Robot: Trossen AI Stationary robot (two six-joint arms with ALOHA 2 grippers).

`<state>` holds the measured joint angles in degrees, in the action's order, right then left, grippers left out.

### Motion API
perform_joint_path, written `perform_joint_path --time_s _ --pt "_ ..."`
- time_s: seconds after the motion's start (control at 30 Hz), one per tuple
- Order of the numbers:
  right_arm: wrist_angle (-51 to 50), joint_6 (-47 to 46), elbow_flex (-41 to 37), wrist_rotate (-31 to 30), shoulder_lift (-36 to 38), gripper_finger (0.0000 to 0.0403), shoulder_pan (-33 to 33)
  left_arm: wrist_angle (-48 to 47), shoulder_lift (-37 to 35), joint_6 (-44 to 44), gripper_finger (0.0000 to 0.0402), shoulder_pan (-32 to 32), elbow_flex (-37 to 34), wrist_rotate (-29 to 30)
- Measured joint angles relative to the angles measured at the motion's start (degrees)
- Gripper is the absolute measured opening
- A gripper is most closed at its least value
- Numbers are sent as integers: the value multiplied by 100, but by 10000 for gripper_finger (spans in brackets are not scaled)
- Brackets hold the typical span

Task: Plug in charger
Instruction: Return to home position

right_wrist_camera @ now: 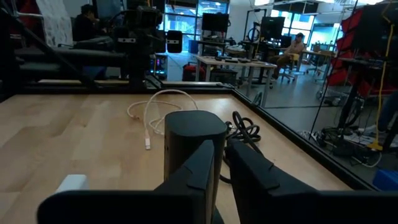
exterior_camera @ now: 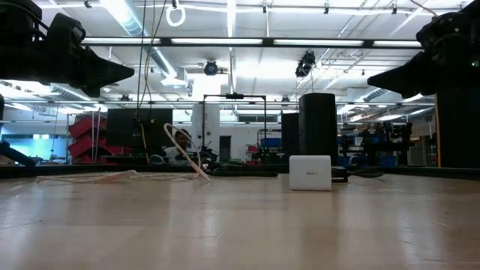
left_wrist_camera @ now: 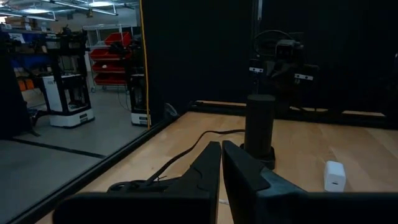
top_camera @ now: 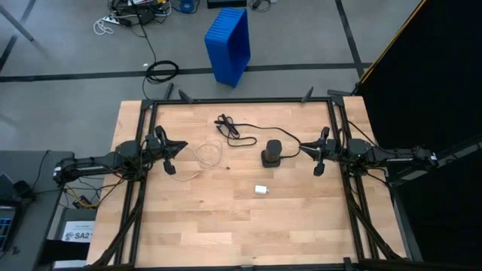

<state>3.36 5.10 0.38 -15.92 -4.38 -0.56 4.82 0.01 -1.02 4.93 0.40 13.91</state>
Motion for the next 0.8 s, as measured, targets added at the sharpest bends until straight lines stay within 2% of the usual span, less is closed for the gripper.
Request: perform_joint_path --time_s 0.47,0.8 --pt "0 0 0 0 0 37 0 0 1 0 1 1 -2 0" --pt "0 0 0 0 0 25 0 0 0 0 1 2 -2 0"
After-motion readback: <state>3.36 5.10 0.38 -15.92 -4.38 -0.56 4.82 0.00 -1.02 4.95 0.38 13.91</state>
